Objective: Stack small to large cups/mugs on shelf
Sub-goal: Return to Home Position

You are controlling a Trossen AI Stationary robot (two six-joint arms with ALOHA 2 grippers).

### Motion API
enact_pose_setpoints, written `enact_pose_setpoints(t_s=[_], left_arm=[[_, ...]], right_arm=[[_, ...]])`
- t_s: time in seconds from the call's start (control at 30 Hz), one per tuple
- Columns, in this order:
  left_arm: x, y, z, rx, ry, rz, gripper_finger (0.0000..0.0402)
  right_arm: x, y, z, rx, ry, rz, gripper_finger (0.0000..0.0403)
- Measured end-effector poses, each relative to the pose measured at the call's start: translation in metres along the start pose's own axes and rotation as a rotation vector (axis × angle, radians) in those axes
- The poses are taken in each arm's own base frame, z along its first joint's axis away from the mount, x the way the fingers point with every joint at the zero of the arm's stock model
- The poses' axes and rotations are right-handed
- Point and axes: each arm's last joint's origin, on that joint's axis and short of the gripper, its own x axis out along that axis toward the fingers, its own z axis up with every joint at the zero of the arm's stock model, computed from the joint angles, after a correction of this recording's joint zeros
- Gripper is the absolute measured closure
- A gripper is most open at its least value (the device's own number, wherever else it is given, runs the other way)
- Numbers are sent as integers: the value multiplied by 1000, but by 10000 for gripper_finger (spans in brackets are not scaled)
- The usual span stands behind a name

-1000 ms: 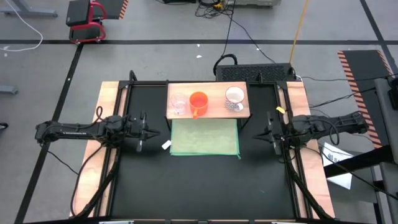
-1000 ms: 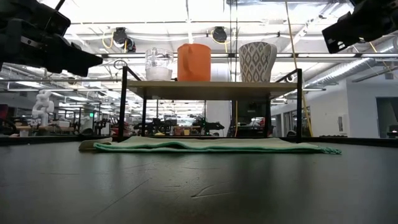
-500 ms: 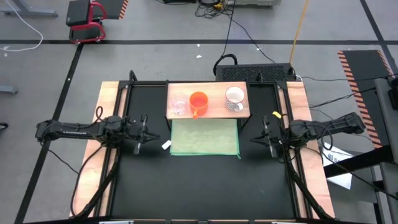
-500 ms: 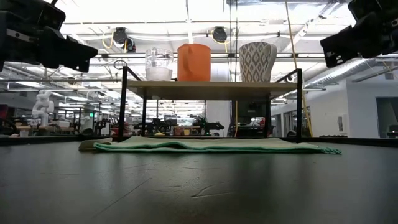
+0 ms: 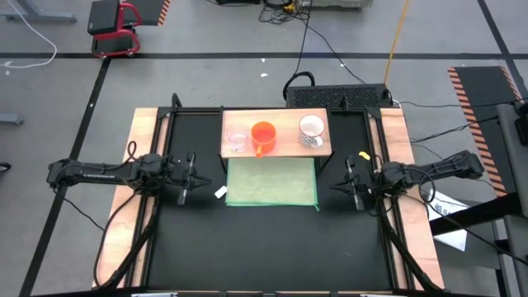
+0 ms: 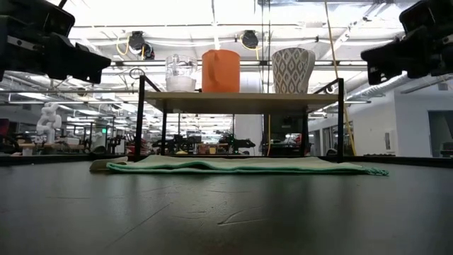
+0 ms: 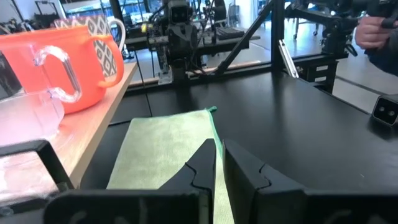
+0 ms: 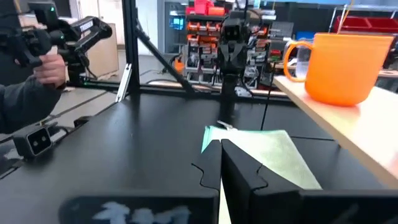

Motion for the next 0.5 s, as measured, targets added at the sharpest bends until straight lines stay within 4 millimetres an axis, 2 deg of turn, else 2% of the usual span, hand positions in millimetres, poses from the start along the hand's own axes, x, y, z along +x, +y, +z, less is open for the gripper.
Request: enact_pose_setpoints(t_s=[0.37, 0.5], left_arm=[[0, 0, -1, -11, 16, 16, 369], [0, 1, -1, -53, 18, 38, 369]], right_arm=[[0, -2, 0, 5, -6, -13, 403], [0, -2, 1, 56, -14, -11, 403]])
